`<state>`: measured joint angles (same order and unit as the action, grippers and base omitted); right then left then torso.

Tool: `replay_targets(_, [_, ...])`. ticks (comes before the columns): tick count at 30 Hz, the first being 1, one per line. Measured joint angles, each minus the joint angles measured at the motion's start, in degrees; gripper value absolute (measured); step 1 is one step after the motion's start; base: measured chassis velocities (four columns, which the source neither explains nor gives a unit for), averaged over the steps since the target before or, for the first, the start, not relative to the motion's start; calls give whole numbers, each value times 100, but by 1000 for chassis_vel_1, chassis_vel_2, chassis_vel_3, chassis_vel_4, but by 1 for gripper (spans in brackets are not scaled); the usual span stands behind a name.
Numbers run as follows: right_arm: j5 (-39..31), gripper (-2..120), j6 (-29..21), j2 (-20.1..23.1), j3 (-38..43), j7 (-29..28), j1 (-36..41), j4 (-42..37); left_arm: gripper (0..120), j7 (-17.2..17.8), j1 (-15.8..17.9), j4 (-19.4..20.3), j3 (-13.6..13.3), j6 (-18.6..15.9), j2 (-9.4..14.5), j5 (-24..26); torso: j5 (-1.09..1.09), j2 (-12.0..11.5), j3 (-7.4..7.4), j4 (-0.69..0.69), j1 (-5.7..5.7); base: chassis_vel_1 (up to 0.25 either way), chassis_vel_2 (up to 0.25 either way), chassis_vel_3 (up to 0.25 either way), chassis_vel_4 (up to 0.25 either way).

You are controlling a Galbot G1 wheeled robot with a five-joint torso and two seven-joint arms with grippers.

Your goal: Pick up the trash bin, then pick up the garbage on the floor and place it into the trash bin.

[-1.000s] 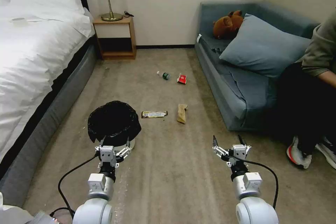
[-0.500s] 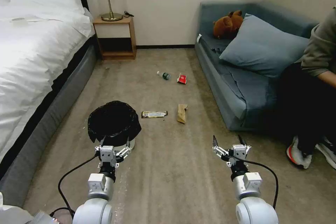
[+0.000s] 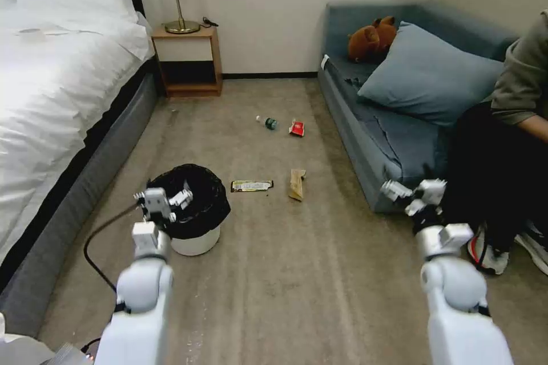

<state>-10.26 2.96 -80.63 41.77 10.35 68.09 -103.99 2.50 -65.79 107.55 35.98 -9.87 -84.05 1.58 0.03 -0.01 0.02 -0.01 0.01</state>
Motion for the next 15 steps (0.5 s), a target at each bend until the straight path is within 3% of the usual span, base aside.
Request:
replay_targets(1, [0, 100, 0, 0, 0, 0, 0, 0, 98, 0, 0, 0, 0, 0, 0, 0, 0, 0, 0, 0, 0, 0, 0, 0, 0])
replay_targets(3, [3, 100, 9, -25, -105, -79, 56, 21, 97, 159, -359, 405, -23, -210, -50, 10, -6, 0, -1, 1, 0, 0, 0, 0, 0])
replay_targets(10, [279, 100, 626, -121, -238, -121, -6, 292, 97, 554, -665, 578, 166, -333, -112, 118, -4, 0, -2, 2, -1, 0, 0, 0, 0])
replay_targets(11, [319, 100, 675, -127, -237, -105, -7, 310, 97, 653, -677, 579, 201, -363, -118, 152, -3, 0, -2, 2, -1, 0, 0, 0, 0])
replay_targets(12, [346, 100, 714, -135, -241, -99, 12, 322, 97, 962, -689, 570, 286, -473, -138, 291, -4, 0, -1, 2, -1, 0, 0, 0, 0])
replay_targets(13, [346, 100, 714, -135, -241, -99, 12, 322, 97, 962, -689, 570, 286, -473, -138, 291, -4, 0, -1, 2, -1, 0, 0, 0, 0])
replay_targets(15, [307, 100, 715, -133, -249, -69, 76, 316, 97, 1457, -628, 463, 366, -601, -187, 478, -4, 0, -1, 2, -1, 0, 0, 0, 0])
